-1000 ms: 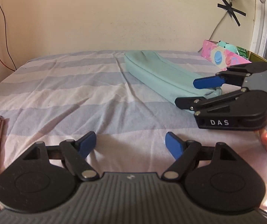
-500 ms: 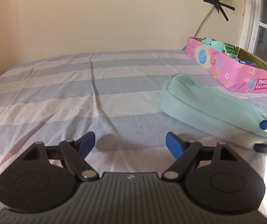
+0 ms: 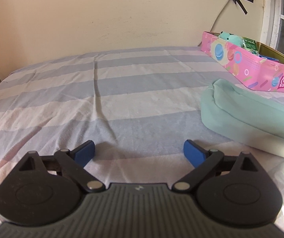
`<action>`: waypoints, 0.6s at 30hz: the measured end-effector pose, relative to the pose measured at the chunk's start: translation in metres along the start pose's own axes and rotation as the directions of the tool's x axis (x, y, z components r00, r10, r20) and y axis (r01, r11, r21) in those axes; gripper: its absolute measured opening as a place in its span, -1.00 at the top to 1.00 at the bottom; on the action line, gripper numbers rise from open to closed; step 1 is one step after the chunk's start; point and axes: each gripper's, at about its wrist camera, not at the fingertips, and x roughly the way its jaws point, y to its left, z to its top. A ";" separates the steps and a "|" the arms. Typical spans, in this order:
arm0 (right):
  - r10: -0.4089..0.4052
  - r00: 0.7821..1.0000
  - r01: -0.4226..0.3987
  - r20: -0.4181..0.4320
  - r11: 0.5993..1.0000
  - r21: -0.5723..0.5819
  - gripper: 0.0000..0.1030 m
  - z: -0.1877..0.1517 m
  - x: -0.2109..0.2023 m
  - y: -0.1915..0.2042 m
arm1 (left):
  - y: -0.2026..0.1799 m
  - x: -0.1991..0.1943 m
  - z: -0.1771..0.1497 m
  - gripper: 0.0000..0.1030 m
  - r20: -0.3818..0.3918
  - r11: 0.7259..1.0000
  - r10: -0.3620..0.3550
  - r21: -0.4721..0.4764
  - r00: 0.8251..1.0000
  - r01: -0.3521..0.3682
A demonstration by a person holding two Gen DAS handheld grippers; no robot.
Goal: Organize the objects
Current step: 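Grasp the mint-green pouch with the right gripper and lift it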
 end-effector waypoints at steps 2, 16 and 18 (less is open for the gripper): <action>0.012 1.000 -0.014 0.013 0.991 0.132 -0.41 0.001 -0.003 -0.020 | 0.000 0.000 0.000 -0.90 0.000 1.000 0.000 0.000 1.000 0.000; 0.062 0.998 -0.047 -0.013 0.853 0.520 -0.57 -0.027 0.001 -0.063 | 0.044 -0.009 0.041 -0.90 0.059 0.969 -0.162 -0.180 0.985 0.171; 0.088 0.996 -0.070 -0.008 0.840 0.538 -0.57 -0.027 0.005 -0.062 | 0.041 -0.007 0.050 -0.90 0.069 0.957 -0.212 -0.186 0.975 0.222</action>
